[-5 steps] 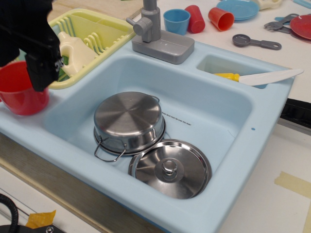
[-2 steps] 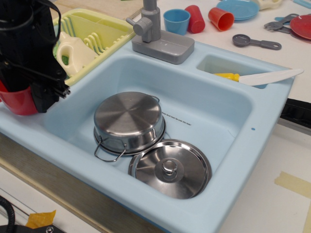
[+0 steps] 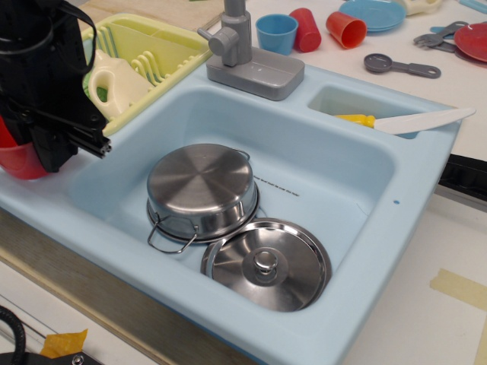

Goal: Put cup from anywhere into sink

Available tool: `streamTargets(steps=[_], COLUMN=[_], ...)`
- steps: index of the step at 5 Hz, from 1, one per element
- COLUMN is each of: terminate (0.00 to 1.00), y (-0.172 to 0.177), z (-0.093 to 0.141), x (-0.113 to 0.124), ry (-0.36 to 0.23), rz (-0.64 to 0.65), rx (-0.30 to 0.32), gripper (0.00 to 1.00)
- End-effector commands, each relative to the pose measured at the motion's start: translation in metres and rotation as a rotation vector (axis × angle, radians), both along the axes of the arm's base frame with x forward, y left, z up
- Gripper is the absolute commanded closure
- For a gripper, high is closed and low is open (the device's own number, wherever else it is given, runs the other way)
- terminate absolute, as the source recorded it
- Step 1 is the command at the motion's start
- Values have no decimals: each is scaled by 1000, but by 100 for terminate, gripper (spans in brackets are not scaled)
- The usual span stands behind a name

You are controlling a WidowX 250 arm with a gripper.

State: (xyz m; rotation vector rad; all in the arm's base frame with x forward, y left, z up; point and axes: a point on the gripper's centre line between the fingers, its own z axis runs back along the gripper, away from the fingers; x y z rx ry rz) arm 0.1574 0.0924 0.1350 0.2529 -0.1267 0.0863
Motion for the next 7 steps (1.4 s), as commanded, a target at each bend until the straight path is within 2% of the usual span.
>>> streamTargets(steps=[1, 2, 4, 5, 7], terminate=[0, 0, 0, 0, 0], y=[-19, -47, -87, -97, -97], z=[30, 47, 57, 58, 58], x=[12, 29, 81, 86, 86], ry=[-52, -91, -129, -123, -123], rz=[-24, -110, -329, -382, -382], rx=[50, 37, -29, -69, -69], gripper=[100, 100, 100, 0, 0])
